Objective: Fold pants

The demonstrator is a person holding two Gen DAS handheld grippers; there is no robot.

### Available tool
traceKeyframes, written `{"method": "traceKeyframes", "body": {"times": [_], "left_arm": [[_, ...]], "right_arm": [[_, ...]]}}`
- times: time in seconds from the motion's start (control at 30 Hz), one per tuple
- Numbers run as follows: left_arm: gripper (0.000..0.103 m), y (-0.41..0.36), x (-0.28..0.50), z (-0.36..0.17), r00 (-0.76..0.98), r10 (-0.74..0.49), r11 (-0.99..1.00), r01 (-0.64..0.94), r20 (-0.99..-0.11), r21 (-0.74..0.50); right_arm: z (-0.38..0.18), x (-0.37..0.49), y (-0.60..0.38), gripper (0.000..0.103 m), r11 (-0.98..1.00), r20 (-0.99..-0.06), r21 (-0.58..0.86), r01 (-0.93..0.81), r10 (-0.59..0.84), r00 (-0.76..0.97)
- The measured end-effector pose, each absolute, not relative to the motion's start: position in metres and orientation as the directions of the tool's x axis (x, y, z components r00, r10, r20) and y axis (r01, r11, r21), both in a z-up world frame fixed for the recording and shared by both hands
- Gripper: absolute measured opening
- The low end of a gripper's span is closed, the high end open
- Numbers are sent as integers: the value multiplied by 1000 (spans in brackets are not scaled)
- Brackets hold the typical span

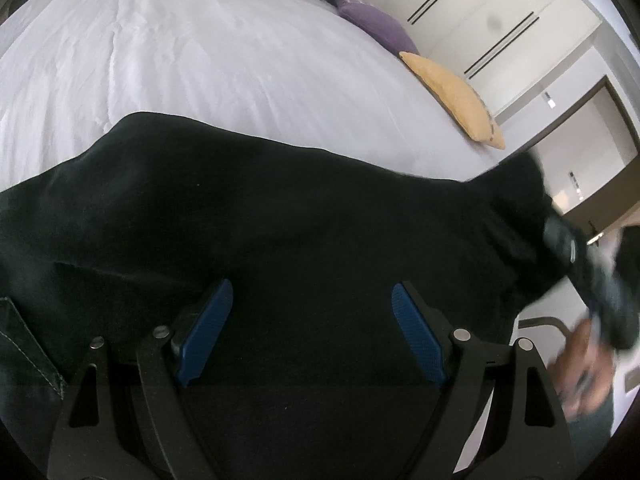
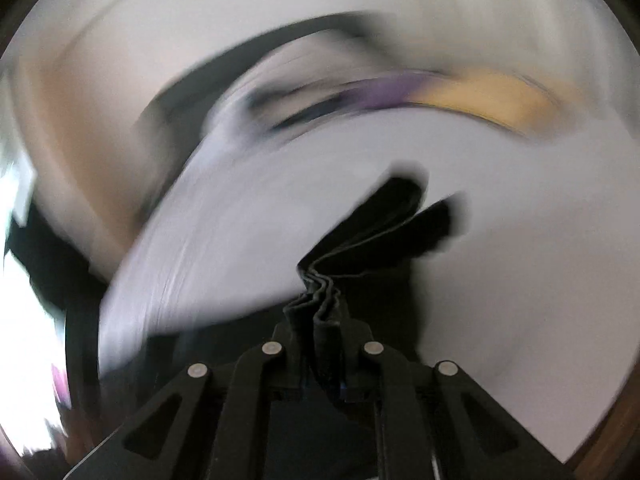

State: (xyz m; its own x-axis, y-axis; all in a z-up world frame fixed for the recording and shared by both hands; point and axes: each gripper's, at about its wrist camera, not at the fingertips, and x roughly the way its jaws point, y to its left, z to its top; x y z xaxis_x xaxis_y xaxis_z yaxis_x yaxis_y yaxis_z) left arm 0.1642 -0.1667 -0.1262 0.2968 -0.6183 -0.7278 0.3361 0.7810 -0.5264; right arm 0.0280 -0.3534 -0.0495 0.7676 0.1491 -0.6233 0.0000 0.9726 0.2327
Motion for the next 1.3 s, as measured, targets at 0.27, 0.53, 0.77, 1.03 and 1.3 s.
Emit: {"method": "traceKeyframes", "body": {"times": [0.27, 0.53, 0.77, 1.03, 1.3], "left_arm": [[82, -140, 163, -117, 315, -658, 753, 263, -684, -603], [97, -111, 162, -103, 282, -741, 655, 106, -609, -748], [97, -87, 169, -109, 167, -782, 605, -31, -601, -796], [95, -79, 188, -110, 117, -807, 579, -27, -578, -815], [12, -57, 201, -96, 88, -751, 661, 94, -655, -745]], "right_arm": [[-110, 25, -238, 10, 980, -761, -40, -194, 96, 641], [-92, 18, -214, 11, 980, -717, -112, -164, 35, 696], [-62, 2, -169, 11, 956, -610, -242, -165, -17, 792], [-65, -8, -118, 11, 906, -602, -325, -270, 22, 799], [-60, -3, -110, 11, 899, -604, -321, -297, 46, 795]]}}
